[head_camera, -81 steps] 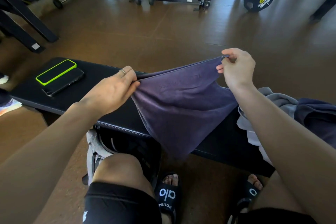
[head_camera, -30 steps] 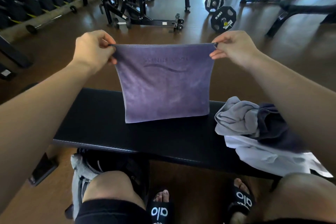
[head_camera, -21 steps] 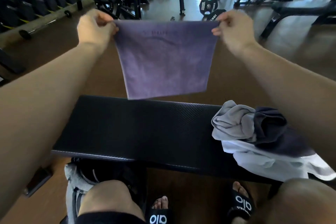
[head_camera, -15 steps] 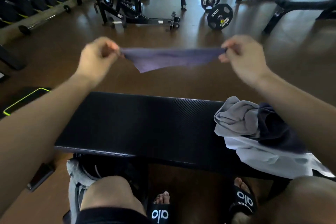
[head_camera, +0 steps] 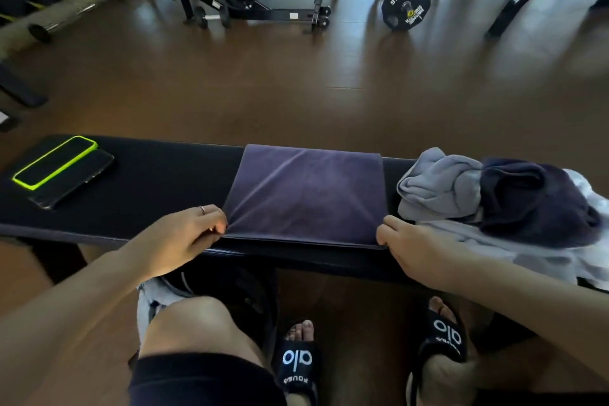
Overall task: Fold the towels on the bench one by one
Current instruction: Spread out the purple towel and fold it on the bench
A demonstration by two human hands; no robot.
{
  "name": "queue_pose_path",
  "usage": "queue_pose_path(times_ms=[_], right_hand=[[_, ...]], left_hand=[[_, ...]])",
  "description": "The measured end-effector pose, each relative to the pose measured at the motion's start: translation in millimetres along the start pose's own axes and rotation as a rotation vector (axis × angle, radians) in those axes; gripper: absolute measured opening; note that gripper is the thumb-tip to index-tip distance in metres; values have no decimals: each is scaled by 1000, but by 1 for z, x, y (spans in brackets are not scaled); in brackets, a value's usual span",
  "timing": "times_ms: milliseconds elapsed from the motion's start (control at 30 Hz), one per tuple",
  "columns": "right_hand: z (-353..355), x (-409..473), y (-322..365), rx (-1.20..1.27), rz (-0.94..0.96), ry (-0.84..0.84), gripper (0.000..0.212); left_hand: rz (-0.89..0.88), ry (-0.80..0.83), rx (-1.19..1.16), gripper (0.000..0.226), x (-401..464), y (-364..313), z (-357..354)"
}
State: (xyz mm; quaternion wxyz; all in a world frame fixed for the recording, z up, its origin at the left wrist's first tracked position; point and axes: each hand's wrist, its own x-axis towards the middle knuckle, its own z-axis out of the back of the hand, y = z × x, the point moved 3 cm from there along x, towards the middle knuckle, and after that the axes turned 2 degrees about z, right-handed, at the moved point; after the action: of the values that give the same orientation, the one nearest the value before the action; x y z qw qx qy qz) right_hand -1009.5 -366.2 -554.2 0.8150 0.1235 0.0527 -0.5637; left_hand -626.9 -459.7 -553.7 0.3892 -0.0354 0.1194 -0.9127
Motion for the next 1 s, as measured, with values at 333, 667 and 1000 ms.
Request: queue_pose_path(times_ms=[333, 667, 1000], right_hand=[[-2, -24, 30, -6, -20, 151, 31], [42, 32, 54, 55, 12, -183, 36], [-34, 92, 37, 106, -438, -169, 67]], left_hand=[[-106, 61, 127, 24, -19, -12, -5], [129, -32, 56, 53, 52, -53, 25], [491, 142, 74, 63, 131, -35, -47]])
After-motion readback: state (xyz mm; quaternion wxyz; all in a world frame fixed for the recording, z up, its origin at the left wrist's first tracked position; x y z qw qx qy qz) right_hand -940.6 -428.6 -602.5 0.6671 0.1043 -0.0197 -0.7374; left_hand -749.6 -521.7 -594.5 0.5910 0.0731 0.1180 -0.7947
